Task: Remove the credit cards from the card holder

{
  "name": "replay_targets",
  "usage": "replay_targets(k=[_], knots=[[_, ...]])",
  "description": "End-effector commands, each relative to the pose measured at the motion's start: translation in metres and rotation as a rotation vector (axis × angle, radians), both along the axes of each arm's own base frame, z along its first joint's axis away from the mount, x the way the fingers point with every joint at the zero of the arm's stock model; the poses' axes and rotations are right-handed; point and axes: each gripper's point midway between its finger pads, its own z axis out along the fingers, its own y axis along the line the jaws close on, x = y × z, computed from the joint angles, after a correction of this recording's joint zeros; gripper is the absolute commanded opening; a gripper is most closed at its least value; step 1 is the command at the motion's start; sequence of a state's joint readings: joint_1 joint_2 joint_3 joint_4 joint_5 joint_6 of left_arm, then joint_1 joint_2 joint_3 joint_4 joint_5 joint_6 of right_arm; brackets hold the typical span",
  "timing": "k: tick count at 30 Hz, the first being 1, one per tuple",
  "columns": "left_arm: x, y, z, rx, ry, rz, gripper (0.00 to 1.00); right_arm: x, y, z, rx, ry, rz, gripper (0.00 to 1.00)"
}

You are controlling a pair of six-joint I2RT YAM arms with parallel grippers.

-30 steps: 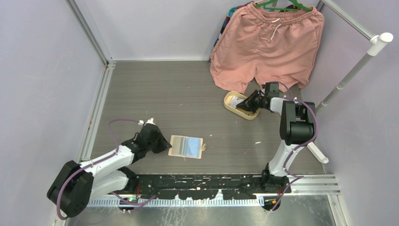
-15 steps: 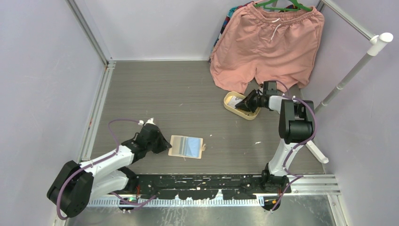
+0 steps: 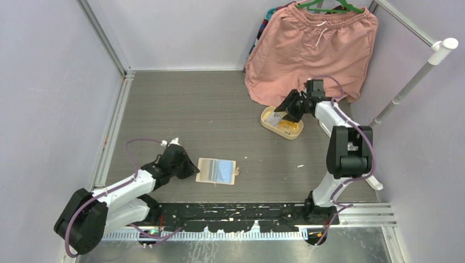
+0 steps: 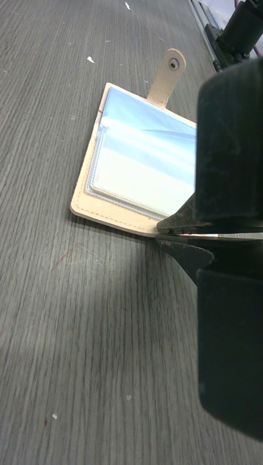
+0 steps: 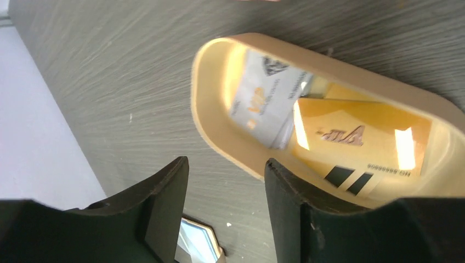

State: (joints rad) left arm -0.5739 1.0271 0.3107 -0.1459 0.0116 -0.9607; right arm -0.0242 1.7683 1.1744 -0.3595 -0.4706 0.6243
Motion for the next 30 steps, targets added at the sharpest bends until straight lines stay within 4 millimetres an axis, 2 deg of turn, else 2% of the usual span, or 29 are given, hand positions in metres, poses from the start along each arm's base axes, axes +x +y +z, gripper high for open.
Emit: replay_targets(k=[1, 3, 5, 7, 9, 10, 15, 22, 27, 30], knots=[[-0.014, 0.013, -0.013, 0.060, 0.051, -0.003, 0.00, -0.008, 0.021, 0.082, -0.148, -0.191, 0.085, 0.60], [-0.014, 0.013, -0.014, 0.054, 0.044, 0.001, 0.00, -0.027, 0.057, 0.102, -0.211, -0.246, 0.192, 0.66], [-0.013, 0.013, -0.015, 0.044, 0.037, 0.007, 0.00, -0.053, 0.100, 0.106, -0.256, -0.271, 0.309, 0.69], [-0.012, 0.012, -0.015, 0.033, 0.029, 0.013, 0.00, -0.081, 0.142, 0.097, -0.271, -0.264, 0.398, 0.75], [-0.011, 0.010, -0.015, 0.019, 0.018, 0.018, 0.00, -0.098, 0.169, 0.082, -0.317, -0.264, 0.423, 0.93], [-0.012, 0.008, -0.014, 0.003, 0.019, 0.012, 0.00, -0.105, 0.181, 0.074, -0.328, -0.263, 0.436, 0.97], [-0.011, 0.005, -0.008, -0.035, -0.014, 0.017, 0.00, -0.128, 0.237, 0.040, -0.353, -0.255, 0.512, 1.00], [-0.011, -0.005, -0.003, -0.104, -0.030, 0.002, 0.00, -0.139, 0.289, 0.017, -0.470, -0.277, 0.605, 1.00], [-0.010, -0.007, -0.001, -0.119, -0.038, -0.001, 0.00, -0.149, 0.310, 0.007, -0.556, -0.295, 0.665, 1.00], [-0.009, -0.006, 0.000, -0.120, -0.044, 0.003, 0.00, -0.156, 0.314, 0.001, -0.605, -0.302, 0.683, 1.00]])
